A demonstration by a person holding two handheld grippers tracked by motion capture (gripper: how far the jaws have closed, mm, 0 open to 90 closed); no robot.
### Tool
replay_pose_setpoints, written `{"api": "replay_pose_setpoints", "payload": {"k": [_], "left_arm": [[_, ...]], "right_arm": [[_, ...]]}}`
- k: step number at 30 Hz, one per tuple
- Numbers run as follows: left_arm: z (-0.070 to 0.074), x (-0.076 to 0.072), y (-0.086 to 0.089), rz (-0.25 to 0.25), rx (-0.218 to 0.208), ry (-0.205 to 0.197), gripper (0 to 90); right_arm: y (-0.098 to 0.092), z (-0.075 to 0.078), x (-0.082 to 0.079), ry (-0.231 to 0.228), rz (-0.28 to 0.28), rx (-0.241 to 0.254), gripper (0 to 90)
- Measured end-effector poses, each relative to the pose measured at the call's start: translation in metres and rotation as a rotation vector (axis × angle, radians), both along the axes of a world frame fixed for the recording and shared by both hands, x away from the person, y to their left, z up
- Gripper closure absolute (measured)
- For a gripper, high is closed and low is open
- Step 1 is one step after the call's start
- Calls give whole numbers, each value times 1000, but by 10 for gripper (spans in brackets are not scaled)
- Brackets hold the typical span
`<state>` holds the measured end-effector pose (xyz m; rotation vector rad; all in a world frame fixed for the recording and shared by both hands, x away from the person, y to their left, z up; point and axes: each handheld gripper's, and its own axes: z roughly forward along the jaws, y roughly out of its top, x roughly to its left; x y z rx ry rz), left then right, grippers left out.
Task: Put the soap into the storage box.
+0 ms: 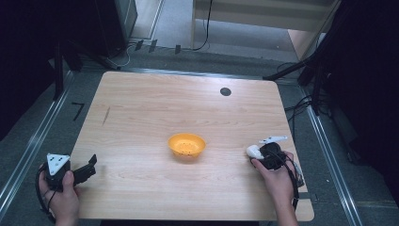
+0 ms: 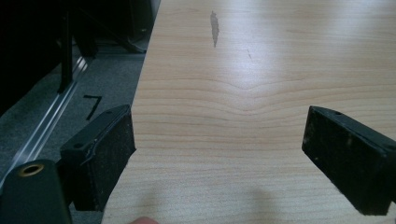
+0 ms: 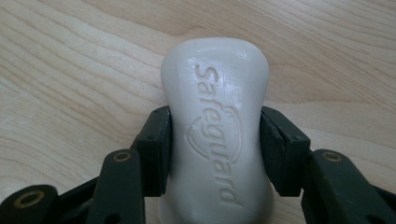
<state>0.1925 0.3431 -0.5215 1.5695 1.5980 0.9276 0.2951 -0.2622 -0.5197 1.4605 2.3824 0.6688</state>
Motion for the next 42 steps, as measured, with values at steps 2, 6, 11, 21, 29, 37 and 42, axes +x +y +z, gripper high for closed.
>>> {"api": "replay_pose_setpoints", "payload": {"k": [2, 6, 11, 21, 29, 37, 42], "left_arm": [[0, 0, 0, -2, 2, -2, 101], [0, 0, 0, -1, 5, 0, 101], [0, 0, 0, -1, 3, -1, 102], [0, 0, 0, -2, 2, -1, 102], [0, 0, 1, 0, -4, -1, 102], [0, 0, 1, -1, -9, 3, 102], [0, 0, 1, 0, -10, 4, 102]], "right_arm": [[1, 1, -1, 0, 4, -8, 508], [-1, 2, -1, -12, 21, -3, 509], [1, 7, -2, -31, 39, -5, 509], [13, 18, 2, -35, 120, -3, 509], [27, 26, 6, -54, 178, -20, 509], [45, 41, 12, -84, 239, -32, 509], [54, 47, 15, -94, 273, -33, 509]]}}
